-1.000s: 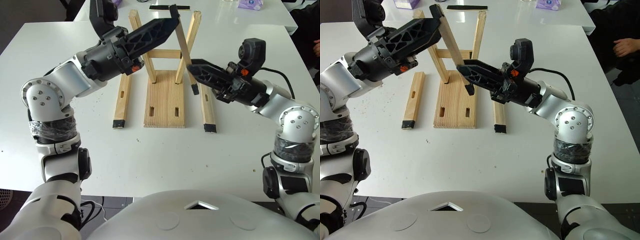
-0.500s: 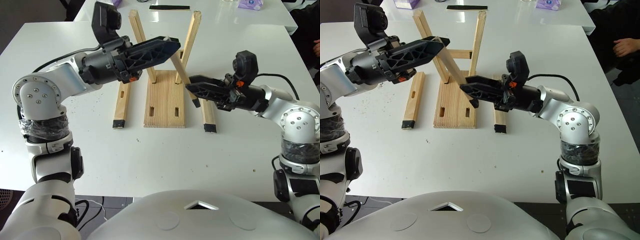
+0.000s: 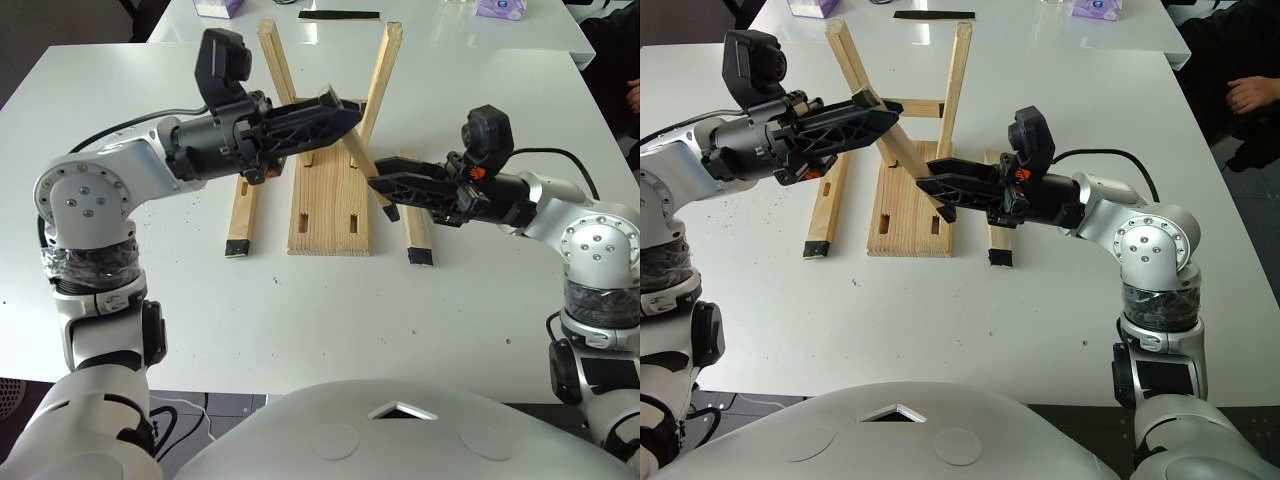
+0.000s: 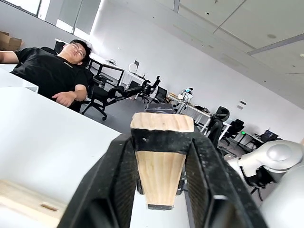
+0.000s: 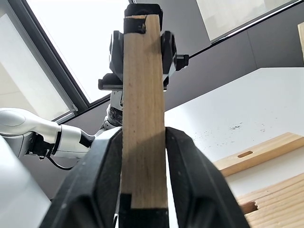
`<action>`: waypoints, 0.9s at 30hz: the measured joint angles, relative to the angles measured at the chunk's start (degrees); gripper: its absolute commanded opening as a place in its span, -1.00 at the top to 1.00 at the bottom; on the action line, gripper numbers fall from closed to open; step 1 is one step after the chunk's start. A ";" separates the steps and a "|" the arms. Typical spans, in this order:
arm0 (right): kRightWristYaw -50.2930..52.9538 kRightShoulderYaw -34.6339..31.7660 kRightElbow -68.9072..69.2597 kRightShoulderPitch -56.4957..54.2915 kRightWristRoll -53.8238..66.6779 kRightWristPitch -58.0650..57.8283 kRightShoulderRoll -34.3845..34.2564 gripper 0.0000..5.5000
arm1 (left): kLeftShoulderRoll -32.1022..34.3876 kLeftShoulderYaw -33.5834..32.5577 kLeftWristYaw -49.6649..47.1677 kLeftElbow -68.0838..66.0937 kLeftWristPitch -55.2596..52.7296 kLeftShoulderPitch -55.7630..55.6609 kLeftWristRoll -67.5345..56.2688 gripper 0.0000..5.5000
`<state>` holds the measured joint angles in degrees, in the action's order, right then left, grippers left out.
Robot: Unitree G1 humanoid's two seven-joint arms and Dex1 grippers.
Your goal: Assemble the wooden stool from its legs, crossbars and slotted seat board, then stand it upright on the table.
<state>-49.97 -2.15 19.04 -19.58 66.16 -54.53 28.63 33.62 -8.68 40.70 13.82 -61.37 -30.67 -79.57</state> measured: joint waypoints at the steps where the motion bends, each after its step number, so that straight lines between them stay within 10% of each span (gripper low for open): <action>1: -0.18 0.04 0.00 0.00 -0.06 0.00 0.18 0.52 | 0.00 0.01 0.32 0.22 0.14 0.13 0.38 0.52; 14: -1.87 -0.02 -1.37 -0.06 -2.36 0.65 0.99 0.52 | -0.12 -0.16 3.06 0.54 1.67 2.29 4.48 0.52; 27: -3.65 1.23 -5.79 1.60 -17.57 13.89 0.66 -0.05 | 0.99 -2.10 5.27 -0.75 10.46 5.79 16.21 0.52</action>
<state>-53.62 -0.92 13.24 -17.98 48.59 -40.63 29.29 34.61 -10.77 45.97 13.08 -50.91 -24.88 -63.37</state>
